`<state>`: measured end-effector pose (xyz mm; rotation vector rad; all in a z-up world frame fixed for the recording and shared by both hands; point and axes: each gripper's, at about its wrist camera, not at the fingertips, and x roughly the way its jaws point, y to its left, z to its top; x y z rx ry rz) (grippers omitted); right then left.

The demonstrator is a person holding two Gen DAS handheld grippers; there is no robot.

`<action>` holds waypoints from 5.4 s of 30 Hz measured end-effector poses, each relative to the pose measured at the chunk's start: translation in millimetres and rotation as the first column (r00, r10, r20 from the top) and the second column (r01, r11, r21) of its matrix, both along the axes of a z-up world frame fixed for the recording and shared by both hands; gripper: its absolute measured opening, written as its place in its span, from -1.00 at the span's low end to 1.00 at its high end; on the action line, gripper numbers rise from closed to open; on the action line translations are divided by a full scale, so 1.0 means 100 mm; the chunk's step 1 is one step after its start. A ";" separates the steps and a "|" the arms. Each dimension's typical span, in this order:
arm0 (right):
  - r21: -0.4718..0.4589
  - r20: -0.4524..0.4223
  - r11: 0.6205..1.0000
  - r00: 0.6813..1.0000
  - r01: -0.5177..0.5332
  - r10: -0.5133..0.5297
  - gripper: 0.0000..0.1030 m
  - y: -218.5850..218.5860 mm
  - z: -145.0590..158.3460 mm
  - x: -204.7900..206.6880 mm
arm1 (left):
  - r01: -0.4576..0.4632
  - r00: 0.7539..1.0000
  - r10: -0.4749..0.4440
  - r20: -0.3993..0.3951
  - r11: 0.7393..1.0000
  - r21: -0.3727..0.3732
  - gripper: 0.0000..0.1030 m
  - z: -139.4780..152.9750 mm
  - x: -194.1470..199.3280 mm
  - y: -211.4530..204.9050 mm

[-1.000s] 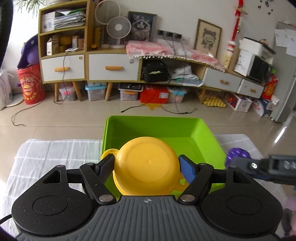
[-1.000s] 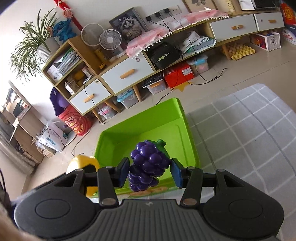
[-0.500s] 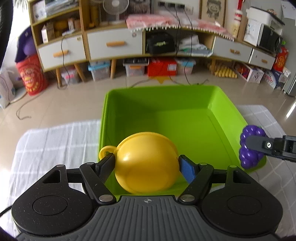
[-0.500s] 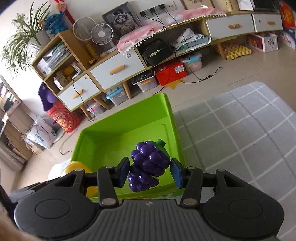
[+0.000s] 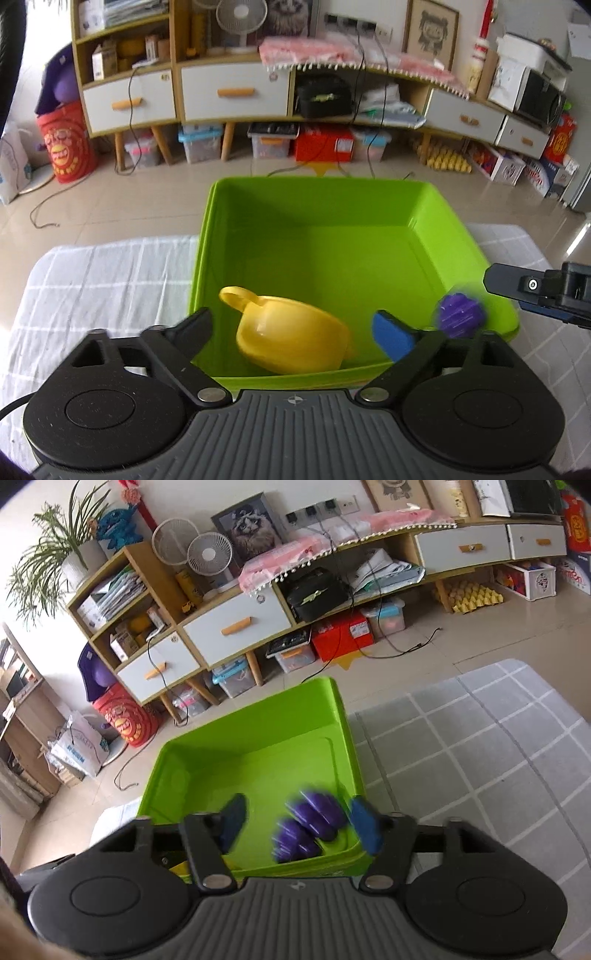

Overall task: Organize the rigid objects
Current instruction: 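Carry the yellow cup and grapes over the green bin and release both, then move the left tool to the clear hair clip and grasp it, then grasp the clear cotton-swab jar with the right tool and lift it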

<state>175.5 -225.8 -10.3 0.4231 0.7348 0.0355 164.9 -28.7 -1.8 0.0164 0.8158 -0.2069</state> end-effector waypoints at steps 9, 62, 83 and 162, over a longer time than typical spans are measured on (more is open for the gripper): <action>-0.014 0.036 1.000 0.999 0.015 -0.015 0.30 0.02 0.16 -0.20 | 0.014 0.999 -0.012 0.040 0.999 -0.037 0.96 0.18 -0.19 -0.06; -0.337 0.041 0.899 0.950 -0.278 0.309 0.63 0.26 -0.15 -1.39 | 0.328 0.944 -0.316 0.097 0.929 -0.171 0.96 -0.16 -1.64 0.24; -0.274 -0.098 0.891 0.932 -0.362 0.349 0.64 0.28 -0.41 -1.34 | 0.328 0.944 -0.329 0.000 0.942 -0.071 0.90 -0.64 -1.53 0.05; -0.109 0.010 0.976 0.982 -0.189 0.191 0.04 0.14 0.24 -1.04 | 0.279 0.960 -0.268 0.086 0.947 -0.161 0.57 -0.10 -1.26 -0.10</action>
